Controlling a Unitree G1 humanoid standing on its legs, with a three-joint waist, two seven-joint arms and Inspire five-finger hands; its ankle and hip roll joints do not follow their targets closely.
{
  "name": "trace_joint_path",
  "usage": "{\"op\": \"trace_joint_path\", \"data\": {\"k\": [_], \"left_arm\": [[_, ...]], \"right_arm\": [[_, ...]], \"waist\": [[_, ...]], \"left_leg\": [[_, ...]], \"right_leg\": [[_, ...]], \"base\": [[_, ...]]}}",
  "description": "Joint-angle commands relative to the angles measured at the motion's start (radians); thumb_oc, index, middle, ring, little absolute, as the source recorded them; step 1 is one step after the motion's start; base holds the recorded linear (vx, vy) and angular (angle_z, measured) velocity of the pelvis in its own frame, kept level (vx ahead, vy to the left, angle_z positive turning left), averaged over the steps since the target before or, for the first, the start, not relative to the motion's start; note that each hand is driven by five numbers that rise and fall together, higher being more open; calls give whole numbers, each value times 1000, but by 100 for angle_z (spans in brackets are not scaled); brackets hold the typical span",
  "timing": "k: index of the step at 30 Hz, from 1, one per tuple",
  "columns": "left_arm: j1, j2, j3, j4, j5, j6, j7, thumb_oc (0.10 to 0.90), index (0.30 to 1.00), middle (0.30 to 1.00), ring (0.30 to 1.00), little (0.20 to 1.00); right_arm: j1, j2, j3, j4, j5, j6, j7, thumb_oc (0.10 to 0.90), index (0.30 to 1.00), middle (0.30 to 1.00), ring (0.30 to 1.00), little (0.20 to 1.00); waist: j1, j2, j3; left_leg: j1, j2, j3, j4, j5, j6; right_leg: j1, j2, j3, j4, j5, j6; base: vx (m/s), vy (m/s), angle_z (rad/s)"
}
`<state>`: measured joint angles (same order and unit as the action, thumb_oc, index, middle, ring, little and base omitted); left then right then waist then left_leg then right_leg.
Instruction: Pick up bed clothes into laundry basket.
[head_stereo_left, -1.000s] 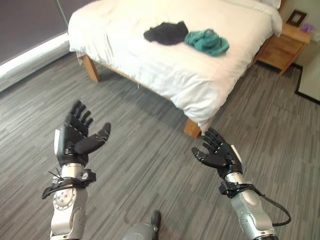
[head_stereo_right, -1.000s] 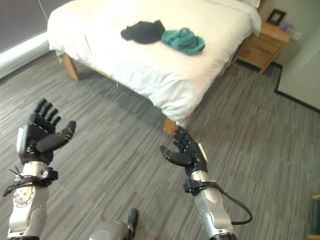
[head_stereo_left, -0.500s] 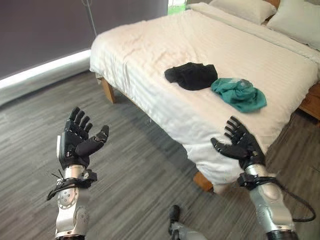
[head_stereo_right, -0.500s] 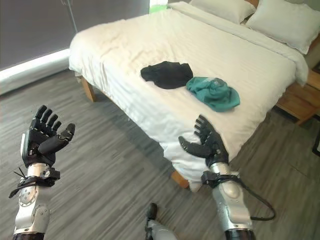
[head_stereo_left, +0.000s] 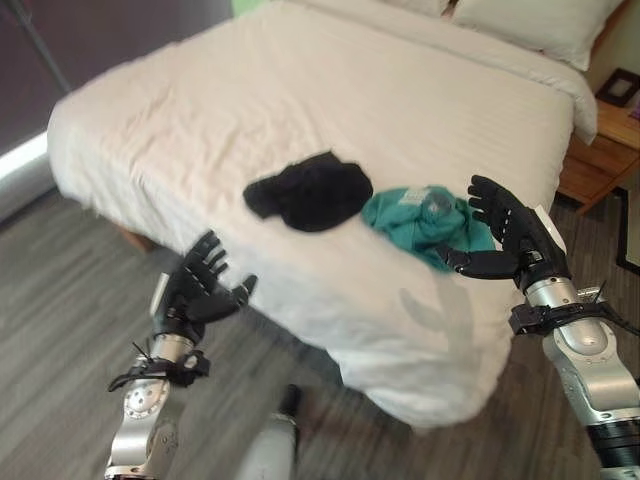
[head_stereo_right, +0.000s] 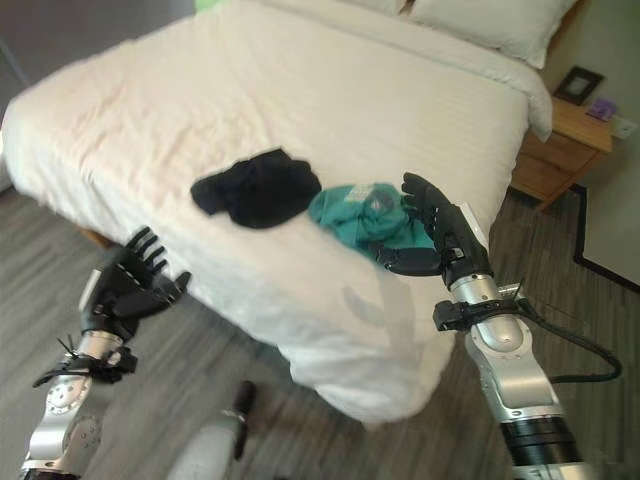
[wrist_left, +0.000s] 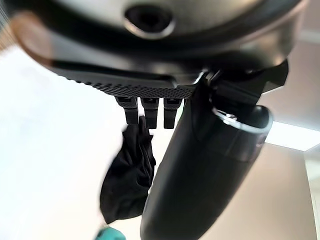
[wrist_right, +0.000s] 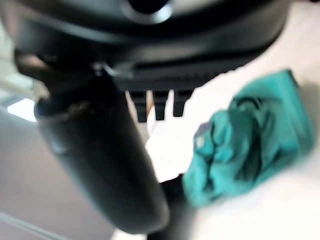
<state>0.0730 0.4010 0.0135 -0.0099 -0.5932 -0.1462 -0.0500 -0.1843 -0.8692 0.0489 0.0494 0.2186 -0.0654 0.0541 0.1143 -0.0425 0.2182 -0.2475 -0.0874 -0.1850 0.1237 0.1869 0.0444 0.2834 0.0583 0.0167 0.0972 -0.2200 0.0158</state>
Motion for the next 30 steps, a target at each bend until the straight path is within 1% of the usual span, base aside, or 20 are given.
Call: {"op": "trace_joint_path", "data": {"k": [1, 3, 4, 5, 6, 7, 8, 9, 12, 13, 14, 15, 16, 17, 18, 20, 21, 24, 27, 30], "left_arm": [[-61, 45, 46, -137, -49, -92, -48, 800, 900, 900, 900, 900], [-52, 52, 50, -151, -64, -86, -51, 800, 900, 900, 900, 900], [-52, 54, 47, -155, -83, -83, -58, 800, 900, 900, 900, 900], [-48, 63, 41, -161, -80, -83, -65, 800, 900, 900, 900, 900], [-48, 62, 41, -161, -80, -83, -65, 800, 900, 900, 900, 900], [-52, 66, 36, -155, -79, -88, -64, 800, 900, 900, 900, 900], [-57, 64, 33, -152, -80, -90, -59, 800, 900, 900, 900, 900], [-64, 56, 3, -143, -75, -84, -62, 800, 900, 900, 900, 900], [-37, 41, 13, -136, -64, -89, -71, 800, 900, 900, 900, 900], [-20, 25, 1, -132, -66, -84, -76, 800, 900, 900, 900, 900], [-8, 23, -3, -136, -69, -80, -77, 800, 900, 900, 900, 900], [-8, 22, -1, -137, -69, -80, -77, 800, 900, 900, 900, 900], [7, 34, -6, -142, -61, -73, -77, 800, 900, 900, 900, 900], [8, 33, -5, -142, -61, -73, -77, 800, 900, 900, 900, 900], [15, 44, 1, -141, -66, -68, -73, 800, 900, 900, 900, 900], [19, 45, 6, -141, -70, -66, -74, 800, 900, 900, 900, 900], [30, 52, 8, -139, -69, -65, -75, 800, 900, 900, 900, 900], [49, 58, 22, -144, -68, -56, -77, 800, 900, 900, 900, 900], [63, 57, 28, -143, -62, -49, -86, 800, 900, 900, 900, 900], [71, 45, 39, -144, -58, -45, -88, 800, 900, 900, 900, 900]], "right_arm": [[-226, -65, -31, 68, -133, -27, -36, 800, 900, 900, 900, 900], [-263, -84, -6, 95, -189, -9, -24, 800, 900, 900, 900, 900], [-284, -100, 10, 118, -215, -1, -33, 800, 900, 900, 900, 900], [-293, -129, 24, 142, -259, 10, -20, 800, 900, 900, 900, 900], [-295, -129, 25, 143, -259, 10, -21, 800, 900, 900, 900, 900], [-306, -140, 37, 161, -254, 6, -16, 800, 900, 900, 900, 900], [-321, -142, 50, 173, -245, 7, -21, 800, 900, 900, 900, 900], [-305, -177, 63, 189, -255, 14, 0, 800, 900, 900, 900, 900], [-246, -179, 42, 142, -243, 8, 46, 800, 900, 900, 900, 900], [-243, -156, 54, 180, -179, 12, 64, 800, 900, 900, 900, 900], [-249, -159, 70, 206, -154, 11, 71, 800, 900, 900, 900, 900], [-252, -159, 73, 208, -153, 10, 70, 800, 900, 900, 900, 900], [-270, -167, 125, 260, -132, 20, 98, 800, 900, 900, 900, 900], [-275, -167, 129, 263, -131, 19, 98, 800, 900, 900, 900, 900], [-300, -187, 197, 299, -127, 43, 146, 800, 900, 900, 900, 900], [-322, -190, 231, 318, -124, 49, 154, 800, 900, 900, 900, 900], [-334, -186, 276, 352, -110, 65, 181, 800, 900, 900, 900, 900], [-355, -206, 314, 337, -128, 85, 215, 800, 900, 900, 900, 900], [-326, -242, 286, 265, -157, 94, 234, 800, 900, 900, 900, 900], [-242, -281, 172, 152, -192, 96, 224, 800, 900, 900, 900, 900]], "waist": [[25, -24, -101], [20, -16, -97], [15, -10, -89], [6, -5, -88], [6, -5, -88], [9, -8, -94], [6, -8, -92], [-7, -23, -88], [-2, -32, -100], [8, -39, -107], [10, -42, -110], [8, -41, -110], [18, -46, -114], [16, -45, -114], [21, -50, -110], [19, -49, -108], [21, -49, -105], [18, -48, -107], [7, -45, -109], [-8, -40, -110]], "left_leg": [[203, 32, 26, -98, -115, -62], [243, 39, 41, -129, -115, -44], [254, 40, 37, -138, -112, -39], [271, 40, 24, -147, -123, -33], [271, 40, 24, -147, -123, -33], [289, 38, 17, -167, -139, -32], [287, 35, 15, -166, -134, -33], [281, 22, -4, -151, -143, -33], [296, 27, -5, -186, -142, -35], [299, 26, -8, -199, -141, -38], [301, 26, -10, -204, -141, -39], [302, 26, -11, -204, -141, -39], [302, 28, -10, -208, -142, -41], [302, 28, -10, -208, -142, -41], [299, 29, -15, -208, -140, -42], [298, 30, -16, -209, -139, -43], [304, 32, -16, -211, -148, -44], [296, 32, -15, -211, -140, -48], [297, 33, -16, -211, -143, -48], [297, 34, -22, -211, -144, -47]], "right_leg": [[-204, -114, -18, -9, 211, 104], [-241, -131, -6, 96, 244, 126], [-270, -129, 19, 154, 256, 131], [-295, -132, 40, 149, 257, 130], [-294, -132, 40, 149, 257, 130], [-309, -135, 34, 85, 240, 128], [-306, -137, 27, 43, 254, 126], [-302, -129, 69, -44, 268, 138], [-279, -135, 63, -89, 277, 139], [-263, -136, 50, -121, 280, 137], [-251, -136, 40, -139, 283, 135], [-249, -136, 39, -141, 284, 135], [-239, -136, 26, -155, 288, 135], [-238, -136, 26, -156, 288, 135], [-237, -132, 30, -157, 286, 131], [-237, -131, 30, -158, 285, 130], [-225, -131, 26, -166, 276, 127], [-228, -132, 23, -165, 279, 127], [-228, -134, 24, -160, 273, 127], [-231, -136, 28, -152, 267, 126]], "base": [[256, 242, -57], [206, 185, -47], [215, 155, -43], [169, 105, -27], [218, 56, -2], [110, 7, 12], [215, -4, 20], [118, -6, 26], [144, -28, 68], [105, -37, 31], [66, -31, 18], [32, -22, 36], [17, -16, 34], [15, -31, 28], [-9, -18, 13], [0, -12, 6], [-13, -2, 3], [-12, -2, -5], [4, 4, -9], [2, 3, -2]]}}
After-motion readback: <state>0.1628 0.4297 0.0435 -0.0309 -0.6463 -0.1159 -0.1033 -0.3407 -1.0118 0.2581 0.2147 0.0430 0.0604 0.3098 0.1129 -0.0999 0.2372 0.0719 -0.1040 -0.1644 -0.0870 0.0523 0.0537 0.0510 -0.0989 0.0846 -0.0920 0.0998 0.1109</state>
